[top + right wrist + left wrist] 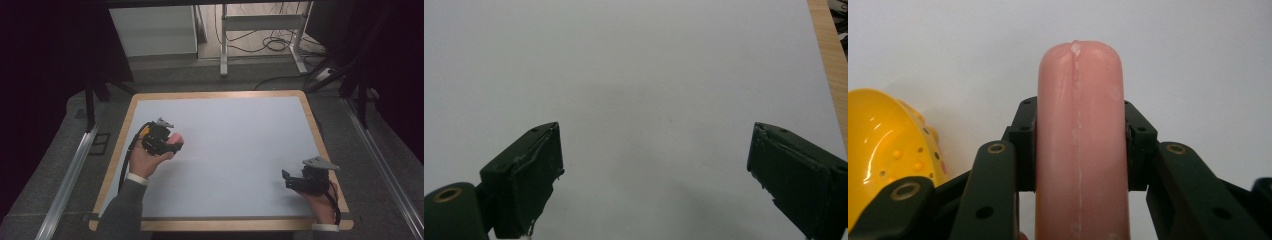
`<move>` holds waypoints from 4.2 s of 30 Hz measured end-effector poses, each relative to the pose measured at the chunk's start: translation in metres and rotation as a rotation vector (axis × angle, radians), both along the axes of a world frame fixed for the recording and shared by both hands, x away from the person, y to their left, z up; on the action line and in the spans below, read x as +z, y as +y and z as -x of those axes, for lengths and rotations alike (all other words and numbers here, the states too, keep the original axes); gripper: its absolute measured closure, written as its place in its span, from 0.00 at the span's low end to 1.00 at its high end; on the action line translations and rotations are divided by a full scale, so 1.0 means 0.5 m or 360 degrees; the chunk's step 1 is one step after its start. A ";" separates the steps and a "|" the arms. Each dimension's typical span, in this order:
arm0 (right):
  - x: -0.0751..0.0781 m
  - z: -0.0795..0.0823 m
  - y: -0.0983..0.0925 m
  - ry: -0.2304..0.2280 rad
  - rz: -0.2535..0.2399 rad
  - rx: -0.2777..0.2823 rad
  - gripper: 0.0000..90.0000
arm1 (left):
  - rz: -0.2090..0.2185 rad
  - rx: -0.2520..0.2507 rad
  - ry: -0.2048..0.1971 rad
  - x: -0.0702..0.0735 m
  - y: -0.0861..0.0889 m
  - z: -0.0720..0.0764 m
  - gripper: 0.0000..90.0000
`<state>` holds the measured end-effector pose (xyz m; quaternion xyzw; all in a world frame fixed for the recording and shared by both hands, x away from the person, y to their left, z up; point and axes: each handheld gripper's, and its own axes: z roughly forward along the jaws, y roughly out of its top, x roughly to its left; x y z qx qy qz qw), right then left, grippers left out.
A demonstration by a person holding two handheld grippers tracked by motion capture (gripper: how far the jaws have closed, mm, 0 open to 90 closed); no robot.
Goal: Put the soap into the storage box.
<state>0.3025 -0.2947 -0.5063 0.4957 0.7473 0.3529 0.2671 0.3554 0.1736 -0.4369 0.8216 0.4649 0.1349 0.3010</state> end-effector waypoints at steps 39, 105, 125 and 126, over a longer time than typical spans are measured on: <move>-0.002 -0.001 -0.001 0.0005 0.0015 -0.0005 0.08 | 0.0035 0.0152 -0.0049 0.037 0.079 -0.007 0.67; -0.007 -0.003 -0.001 0.0024 0.0025 0.0006 0.08 | 0.0105 0.0147 -0.0259 -0.026 0.119 0.007 0.32; -0.007 -0.001 0.006 -0.0013 0.0040 0.0052 0.08 | 0.0132 -0.0003 -0.0169 -0.155 0.063 0.117 0.30; -0.009 -0.003 0.006 -0.0010 0.0044 0.0052 0.08 | 0.0137 0.0003 -0.0163 -0.160 0.065 0.121 0.30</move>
